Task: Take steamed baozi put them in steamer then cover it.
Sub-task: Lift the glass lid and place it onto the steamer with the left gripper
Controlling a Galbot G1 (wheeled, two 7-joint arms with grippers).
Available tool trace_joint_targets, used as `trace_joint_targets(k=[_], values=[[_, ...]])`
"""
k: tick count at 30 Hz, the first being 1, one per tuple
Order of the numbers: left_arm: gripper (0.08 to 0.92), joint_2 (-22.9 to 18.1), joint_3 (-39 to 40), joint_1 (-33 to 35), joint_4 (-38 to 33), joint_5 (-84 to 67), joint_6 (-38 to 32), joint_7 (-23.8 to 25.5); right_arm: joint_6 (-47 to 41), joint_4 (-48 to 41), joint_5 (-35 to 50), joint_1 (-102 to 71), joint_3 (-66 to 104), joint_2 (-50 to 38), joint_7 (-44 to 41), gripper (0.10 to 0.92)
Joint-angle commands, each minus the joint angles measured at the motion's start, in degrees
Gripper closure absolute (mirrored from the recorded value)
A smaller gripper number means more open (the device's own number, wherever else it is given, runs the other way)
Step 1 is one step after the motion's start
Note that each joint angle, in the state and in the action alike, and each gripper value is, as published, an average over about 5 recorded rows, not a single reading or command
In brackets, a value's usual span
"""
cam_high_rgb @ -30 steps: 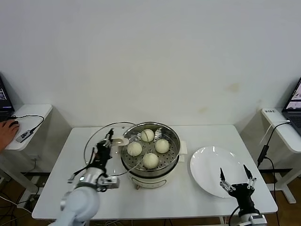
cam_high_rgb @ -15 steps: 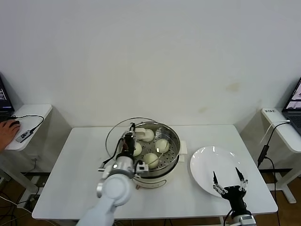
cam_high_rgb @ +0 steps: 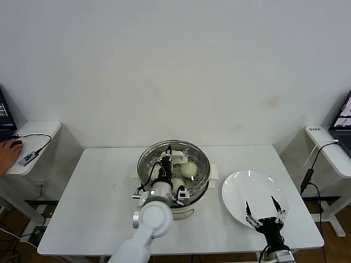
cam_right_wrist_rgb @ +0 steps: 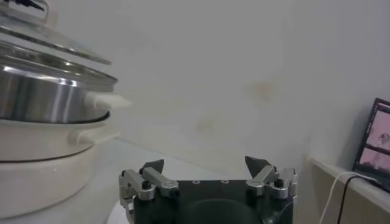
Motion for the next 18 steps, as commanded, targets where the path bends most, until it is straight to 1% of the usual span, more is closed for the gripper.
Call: trace_joint_targets(k=[1,18], values=[[0.862,-2.4,1.1,-0.2,1.7,1.8,0.2,0.3,0.2,-0.3,-0.5,-0.1,-0.2,0.1,0.0,0.203],[0.862,-2.5,-0.4,0.7,3.2,1.6,-0.6,-1.4,1.0,-0.3,-0.9,-0.7,-0.5,-0.2,0.0,0.203]])
